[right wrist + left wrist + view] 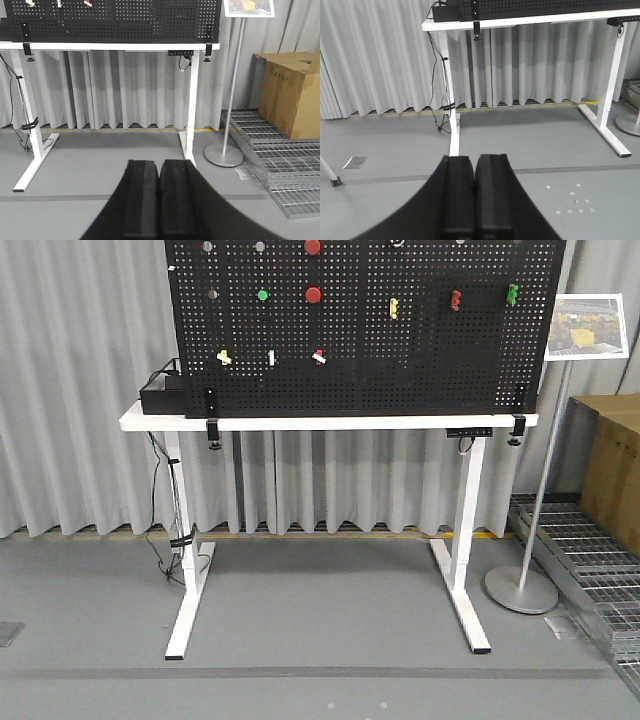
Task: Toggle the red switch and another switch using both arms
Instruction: 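Drive the base forward toward the black pegboard with the switches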
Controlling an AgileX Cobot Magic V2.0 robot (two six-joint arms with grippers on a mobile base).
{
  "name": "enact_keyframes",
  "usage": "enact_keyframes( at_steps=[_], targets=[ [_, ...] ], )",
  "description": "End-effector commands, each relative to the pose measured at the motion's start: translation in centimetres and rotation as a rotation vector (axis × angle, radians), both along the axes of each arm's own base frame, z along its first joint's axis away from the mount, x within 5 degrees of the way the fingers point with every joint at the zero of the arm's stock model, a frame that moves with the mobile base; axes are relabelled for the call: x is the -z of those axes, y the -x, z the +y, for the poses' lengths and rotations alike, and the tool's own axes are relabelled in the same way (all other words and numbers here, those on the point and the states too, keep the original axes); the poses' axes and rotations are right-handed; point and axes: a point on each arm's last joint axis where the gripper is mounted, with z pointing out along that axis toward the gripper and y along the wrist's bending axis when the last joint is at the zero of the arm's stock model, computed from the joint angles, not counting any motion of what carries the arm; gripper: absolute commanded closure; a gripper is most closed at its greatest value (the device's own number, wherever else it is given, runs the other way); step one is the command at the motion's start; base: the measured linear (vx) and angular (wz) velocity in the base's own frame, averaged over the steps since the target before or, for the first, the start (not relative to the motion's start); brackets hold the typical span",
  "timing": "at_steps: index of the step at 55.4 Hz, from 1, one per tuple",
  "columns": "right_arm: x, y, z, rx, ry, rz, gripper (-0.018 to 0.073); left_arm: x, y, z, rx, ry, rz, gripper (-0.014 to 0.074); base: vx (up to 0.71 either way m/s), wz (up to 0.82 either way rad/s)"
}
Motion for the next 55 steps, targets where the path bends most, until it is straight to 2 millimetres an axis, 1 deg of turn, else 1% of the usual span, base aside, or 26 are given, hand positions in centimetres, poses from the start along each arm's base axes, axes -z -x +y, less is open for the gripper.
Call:
enact_keyframes(
  at_steps=[1, 55],
  targets=[
    [-0.64, 0.03, -0.05, 0.007, 0.019, -0.086, 0.0566, -0.13, -0.02, -0.06, 0.006, 0.01, -0.072, 0.0594, 0.0, 0.0],
    [-0.62, 0.03, -0.05, 0.007, 0.019, -0.084, 0.0566, -0.11, -0.02, -0.06, 0.006, 0.01, -0.071, 0.0594, 0.02, 0.01]
  ],
)
